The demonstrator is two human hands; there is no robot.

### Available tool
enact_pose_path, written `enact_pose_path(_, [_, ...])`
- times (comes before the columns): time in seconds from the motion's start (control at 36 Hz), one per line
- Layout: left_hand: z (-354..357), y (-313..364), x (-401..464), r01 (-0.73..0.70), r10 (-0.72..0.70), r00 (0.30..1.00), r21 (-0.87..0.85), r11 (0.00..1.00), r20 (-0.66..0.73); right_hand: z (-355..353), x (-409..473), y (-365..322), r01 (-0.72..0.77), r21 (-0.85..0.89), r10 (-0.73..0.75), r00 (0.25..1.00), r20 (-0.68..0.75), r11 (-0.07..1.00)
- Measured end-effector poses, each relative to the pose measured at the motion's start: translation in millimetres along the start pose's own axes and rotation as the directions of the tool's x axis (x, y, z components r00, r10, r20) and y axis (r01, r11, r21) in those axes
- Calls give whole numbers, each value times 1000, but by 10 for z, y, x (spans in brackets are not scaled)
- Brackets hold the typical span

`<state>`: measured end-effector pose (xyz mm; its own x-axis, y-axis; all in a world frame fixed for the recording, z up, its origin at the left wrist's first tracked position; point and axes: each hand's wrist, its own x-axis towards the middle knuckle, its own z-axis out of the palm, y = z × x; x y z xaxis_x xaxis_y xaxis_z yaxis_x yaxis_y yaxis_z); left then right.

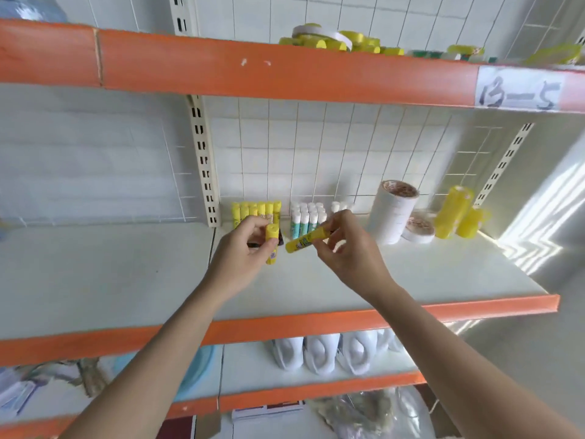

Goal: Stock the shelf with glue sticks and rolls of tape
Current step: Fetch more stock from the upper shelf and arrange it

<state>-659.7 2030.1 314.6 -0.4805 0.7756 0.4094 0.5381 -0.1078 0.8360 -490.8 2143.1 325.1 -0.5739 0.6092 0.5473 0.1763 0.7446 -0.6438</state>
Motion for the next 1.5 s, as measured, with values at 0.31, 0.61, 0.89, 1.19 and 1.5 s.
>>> enact_pose_path(0.31, [170, -825, 114, 79, -86, 985, 54, 995, 150, 662, -14, 325, -83, -155, 90, 995, 37, 984])
enact_pose_path(0.61, [255, -1152, 239, 108, -116, 989, 91, 990, 92, 965, 143, 523, -104, -277, 121, 992, 45, 955])
enact_pose_path(0.89, [304, -1241, 207, 103, -146, 971, 219, 970, 191, 1088, 146, 667, -101, -295, 131, 988, 82, 950])
enact_pose_path(1.19, [221, -1374, 131, 74, -148, 959, 290, 954, 242, 1169, 160, 688, -98, -276, 131, 986, 103, 956])
enact_pose_path(1.5, [31, -1623, 55, -120, -29, 976, 649, 751, 215, 1199, 399, 678, -41, -274, 68, 993, 92, 961])
